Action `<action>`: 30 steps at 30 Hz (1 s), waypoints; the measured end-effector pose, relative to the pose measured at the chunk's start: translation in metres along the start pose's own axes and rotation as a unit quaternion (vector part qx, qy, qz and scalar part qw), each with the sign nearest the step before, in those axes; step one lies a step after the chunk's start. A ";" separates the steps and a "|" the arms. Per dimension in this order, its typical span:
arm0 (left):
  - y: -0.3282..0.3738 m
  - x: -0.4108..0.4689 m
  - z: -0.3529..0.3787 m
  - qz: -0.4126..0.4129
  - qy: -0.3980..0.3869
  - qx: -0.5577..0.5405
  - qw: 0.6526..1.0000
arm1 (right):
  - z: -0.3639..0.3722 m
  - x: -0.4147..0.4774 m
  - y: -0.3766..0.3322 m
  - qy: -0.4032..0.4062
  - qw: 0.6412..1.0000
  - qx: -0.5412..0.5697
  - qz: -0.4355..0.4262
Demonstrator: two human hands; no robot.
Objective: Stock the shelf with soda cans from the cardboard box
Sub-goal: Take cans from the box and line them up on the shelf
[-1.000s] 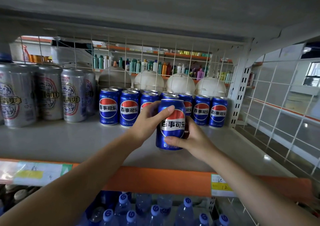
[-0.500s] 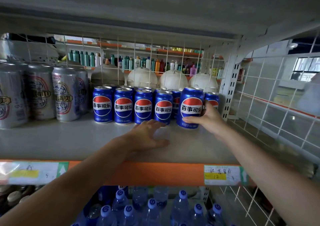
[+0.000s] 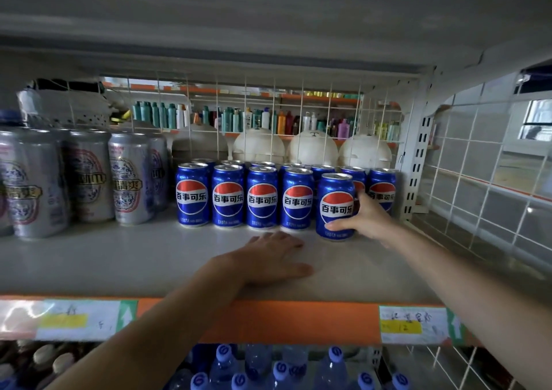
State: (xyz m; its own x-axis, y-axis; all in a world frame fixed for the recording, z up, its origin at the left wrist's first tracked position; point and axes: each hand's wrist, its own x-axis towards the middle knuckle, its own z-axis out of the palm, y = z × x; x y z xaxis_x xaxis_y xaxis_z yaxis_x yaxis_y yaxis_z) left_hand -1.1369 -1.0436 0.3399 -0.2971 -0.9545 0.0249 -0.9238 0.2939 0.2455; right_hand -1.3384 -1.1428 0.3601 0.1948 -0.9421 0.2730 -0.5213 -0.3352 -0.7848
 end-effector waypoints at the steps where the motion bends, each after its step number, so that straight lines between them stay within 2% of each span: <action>1: 0.000 0.000 0.000 -0.001 -0.003 0.002 1.000 | -0.001 0.001 0.000 -0.003 1.000 -0.008 -0.003; 14: 0.004 -0.002 -0.002 -0.008 -0.013 0.006 1.000 | 0.016 0.017 -0.002 0.062 0.992 -0.110 0.032; 30: 0.008 -0.004 -0.005 -0.018 -0.021 -0.005 1.000 | 0.018 0.014 0.009 0.081 0.994 -0.068 -0.020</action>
State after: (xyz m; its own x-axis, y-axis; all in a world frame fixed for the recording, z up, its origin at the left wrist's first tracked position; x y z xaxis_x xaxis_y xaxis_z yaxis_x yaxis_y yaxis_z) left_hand -1.1417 -1.0374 0.3471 -0.2746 -0.9613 -0.0242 -0.9314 0.2596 0.2550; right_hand -1.3260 -1.1591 0.3467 0.0863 -0.9136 0.3973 -0.6249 -0.3603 -0.6926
